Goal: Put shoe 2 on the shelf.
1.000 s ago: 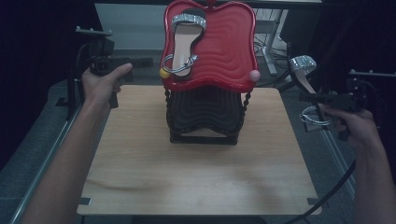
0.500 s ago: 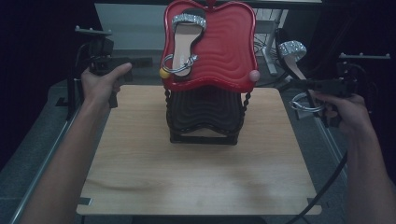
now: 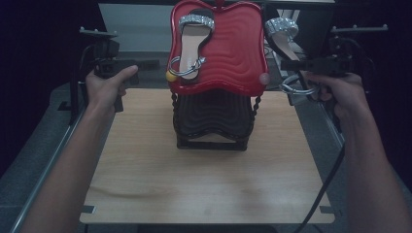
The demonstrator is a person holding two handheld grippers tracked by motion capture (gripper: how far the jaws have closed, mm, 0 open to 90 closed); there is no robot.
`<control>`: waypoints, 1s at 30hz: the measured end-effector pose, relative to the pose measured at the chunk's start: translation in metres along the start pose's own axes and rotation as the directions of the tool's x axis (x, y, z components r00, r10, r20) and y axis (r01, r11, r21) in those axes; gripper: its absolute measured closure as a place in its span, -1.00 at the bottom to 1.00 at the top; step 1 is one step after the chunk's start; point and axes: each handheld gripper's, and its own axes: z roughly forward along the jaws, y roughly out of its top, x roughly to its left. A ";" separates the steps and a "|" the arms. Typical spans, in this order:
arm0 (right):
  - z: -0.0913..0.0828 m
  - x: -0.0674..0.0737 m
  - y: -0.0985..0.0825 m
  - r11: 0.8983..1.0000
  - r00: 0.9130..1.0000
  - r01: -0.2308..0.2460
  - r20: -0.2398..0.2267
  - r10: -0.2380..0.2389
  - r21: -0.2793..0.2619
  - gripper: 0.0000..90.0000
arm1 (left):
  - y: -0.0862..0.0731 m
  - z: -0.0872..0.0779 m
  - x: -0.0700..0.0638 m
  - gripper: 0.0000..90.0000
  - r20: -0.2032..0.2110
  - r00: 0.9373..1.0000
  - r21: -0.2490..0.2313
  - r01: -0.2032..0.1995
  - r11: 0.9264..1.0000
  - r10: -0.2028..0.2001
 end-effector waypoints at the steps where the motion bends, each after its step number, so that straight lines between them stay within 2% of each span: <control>1: 0.005 0.006 0.006 1.000 1.000 0.005 0.009 -0.005 0.003 -0.05 | 0.000 0.000 0.000 -0.29 0.001 1.000 -0.004 0.004 1.000 -0.004; 12: 0.038 0.038 0.037 1.000 1.000 0.006 0.031 -0.006 0.013 -0.05 | 0.001 -0.004 0.001 -0.28 0.004 1.000 -0.004 0.004 1.000 -0.004; 18: 0.068 0.051 0.048 0.999 0.998 -0.013 0.062 0.011 0.031 -0.05 | 0.004 -0.007 0.000 -0.28 0.003 1.000 -0.015 0.006 1.000 -0.006; 25: 0.088 0.055 0.055 0.999 0.996 -0.049 0.070 0.048 0.022 -0.05 | 0.006 -0.010 0.001 -0.28 0.004 1.000 -0.017 0.007 1.000 -0.007; 30: 0.101 0.051 0.053 0.998 0.991 -0.064 0.123 0.061 0.023 -0.05 | 0.006 -0.008 -0.001 -0.29 0.002 1.000 -0.012 -0.001 1.000 0.001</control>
